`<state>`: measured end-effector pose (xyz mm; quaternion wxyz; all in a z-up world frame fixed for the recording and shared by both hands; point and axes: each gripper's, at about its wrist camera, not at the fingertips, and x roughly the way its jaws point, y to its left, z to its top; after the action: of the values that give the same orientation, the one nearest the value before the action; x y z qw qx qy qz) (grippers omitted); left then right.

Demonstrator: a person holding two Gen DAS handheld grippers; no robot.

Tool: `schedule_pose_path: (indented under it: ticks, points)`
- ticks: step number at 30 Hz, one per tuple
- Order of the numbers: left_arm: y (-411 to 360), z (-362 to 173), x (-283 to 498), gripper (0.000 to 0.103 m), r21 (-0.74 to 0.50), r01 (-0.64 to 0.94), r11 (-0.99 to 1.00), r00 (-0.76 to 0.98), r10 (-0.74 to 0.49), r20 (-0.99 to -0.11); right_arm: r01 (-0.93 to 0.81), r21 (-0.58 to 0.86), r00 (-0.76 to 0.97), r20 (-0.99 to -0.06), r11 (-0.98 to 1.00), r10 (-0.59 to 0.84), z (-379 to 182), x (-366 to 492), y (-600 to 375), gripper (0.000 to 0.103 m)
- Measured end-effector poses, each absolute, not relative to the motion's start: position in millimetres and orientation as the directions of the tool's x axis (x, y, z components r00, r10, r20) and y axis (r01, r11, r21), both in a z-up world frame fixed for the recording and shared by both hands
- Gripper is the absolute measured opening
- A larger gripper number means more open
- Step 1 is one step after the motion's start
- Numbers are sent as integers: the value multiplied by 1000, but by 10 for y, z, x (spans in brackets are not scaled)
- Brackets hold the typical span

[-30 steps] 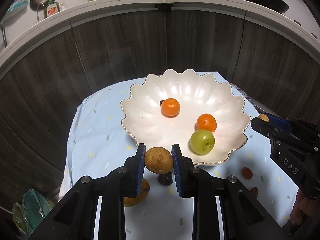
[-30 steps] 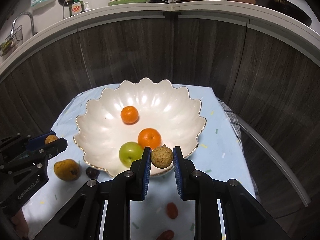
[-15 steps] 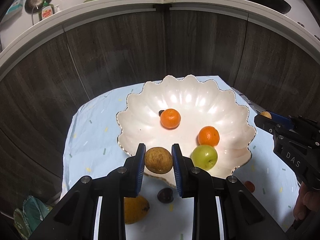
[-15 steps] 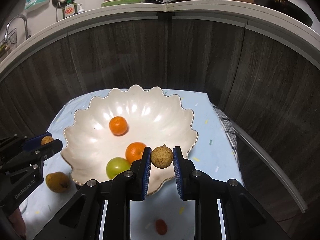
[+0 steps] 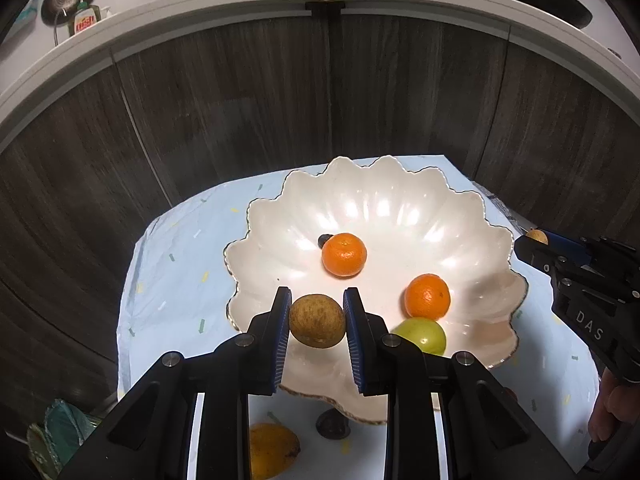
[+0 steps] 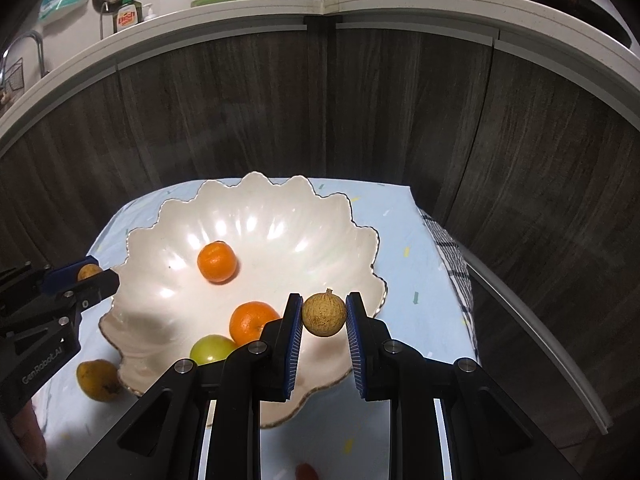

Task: Organize fruits
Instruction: 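Carry the brown fruit over the bowl with the left tool while the right tool carries the longan, then open the left tool to drop the brown fruit into the bowl while the right tool releases the longan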

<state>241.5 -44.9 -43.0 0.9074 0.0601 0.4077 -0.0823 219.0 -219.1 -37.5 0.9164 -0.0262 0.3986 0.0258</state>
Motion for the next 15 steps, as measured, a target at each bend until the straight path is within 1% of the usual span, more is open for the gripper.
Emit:
schedule_pose_path:
  ticks: [15]
  points:
    - [-451,-655,2681,27,15,201,980,606,-113,-787,-64,-6,627,-778,998,35,-562,2424,-2205,23]
